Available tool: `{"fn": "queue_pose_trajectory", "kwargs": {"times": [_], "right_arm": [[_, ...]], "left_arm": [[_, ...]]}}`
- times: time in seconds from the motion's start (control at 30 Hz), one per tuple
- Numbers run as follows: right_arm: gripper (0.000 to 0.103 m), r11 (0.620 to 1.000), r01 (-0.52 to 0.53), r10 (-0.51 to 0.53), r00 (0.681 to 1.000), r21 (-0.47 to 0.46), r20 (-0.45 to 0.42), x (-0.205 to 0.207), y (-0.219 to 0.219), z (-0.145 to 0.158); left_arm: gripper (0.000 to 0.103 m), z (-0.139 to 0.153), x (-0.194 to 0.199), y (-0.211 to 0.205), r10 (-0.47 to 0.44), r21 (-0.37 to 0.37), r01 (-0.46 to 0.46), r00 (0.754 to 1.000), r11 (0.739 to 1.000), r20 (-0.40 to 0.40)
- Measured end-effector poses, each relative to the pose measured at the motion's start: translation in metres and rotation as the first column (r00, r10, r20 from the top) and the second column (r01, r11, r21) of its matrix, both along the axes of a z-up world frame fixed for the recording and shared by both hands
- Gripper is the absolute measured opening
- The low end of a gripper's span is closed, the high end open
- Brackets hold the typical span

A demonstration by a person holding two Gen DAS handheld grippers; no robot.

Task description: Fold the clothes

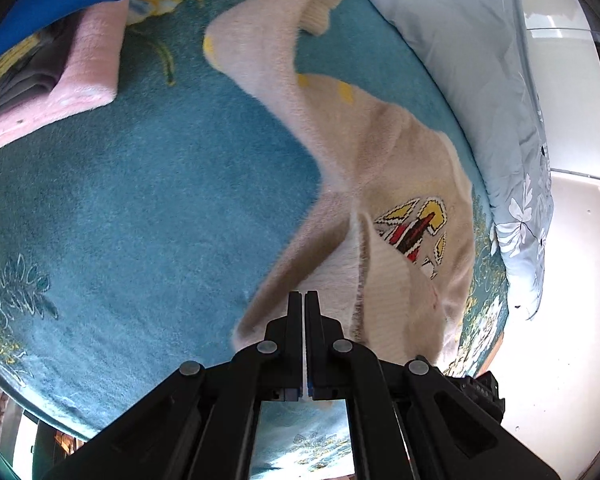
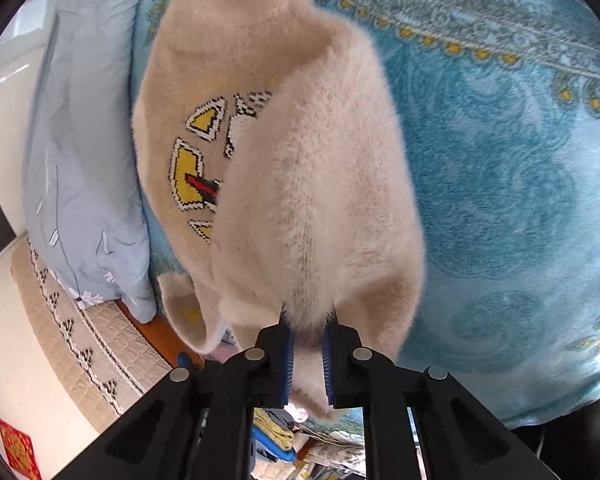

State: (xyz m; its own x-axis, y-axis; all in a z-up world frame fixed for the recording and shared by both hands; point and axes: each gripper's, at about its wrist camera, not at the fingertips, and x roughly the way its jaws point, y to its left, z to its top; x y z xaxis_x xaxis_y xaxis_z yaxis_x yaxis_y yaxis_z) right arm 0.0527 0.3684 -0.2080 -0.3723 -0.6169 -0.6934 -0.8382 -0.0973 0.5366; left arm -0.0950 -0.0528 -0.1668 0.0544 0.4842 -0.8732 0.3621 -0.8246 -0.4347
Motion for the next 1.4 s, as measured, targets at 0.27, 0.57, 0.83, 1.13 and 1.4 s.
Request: {"fn": "queue_pose_trajectory", "kwargs": {"times": [0.27, 0.57, 0.83, 1.13, 1.4], "right_arm": [[0.008, 0.987, -0.026, 0.021, 0.999, 0.158, 0.031, 0.118, 0.07, 0.025], [0.003, 0.974, -0.038, 0.006, 0.989, 0.222, 0.147, 0.158, 0.091, 0.006], [0.057, 0.957, -0.126, 0.105, 0.99, 0.26, 0.096, 0.119, 0.071, -0.011], [0.057, 0.914, -0.263, 0.227, 0.962, 0.308, 0.15, 0.084, 0.046, -0.034], [0.017, 0.911, -0.269, 0.229, 0.96, 0.312, 0.158, 0.077, 0.036, -0.021]], "left_arm": [[0.0, -0.01, 0.033, -0.017, 0.008, -0.007, -0.007, 0.998, 1.0, 0.058], [0.009, -0.033, 0.051, 0.006, -0.095, -0.067, 0.101, 0.991, 0.993, 0.092], [0.04, -0.071, 0.063, 0.04, -0.226, -0.145, 0.238, 0.97, 0.961, 0.091], [0.042, -0.103, 0.068, 0.056, -0.22, -0.146, 0.237, 0.968, 0.961, 0.12], [0.01, -0.094, 0.062, 0.057, -0.193, -0.195, 0.206, 0.978, 0.959, 0.081]]}}
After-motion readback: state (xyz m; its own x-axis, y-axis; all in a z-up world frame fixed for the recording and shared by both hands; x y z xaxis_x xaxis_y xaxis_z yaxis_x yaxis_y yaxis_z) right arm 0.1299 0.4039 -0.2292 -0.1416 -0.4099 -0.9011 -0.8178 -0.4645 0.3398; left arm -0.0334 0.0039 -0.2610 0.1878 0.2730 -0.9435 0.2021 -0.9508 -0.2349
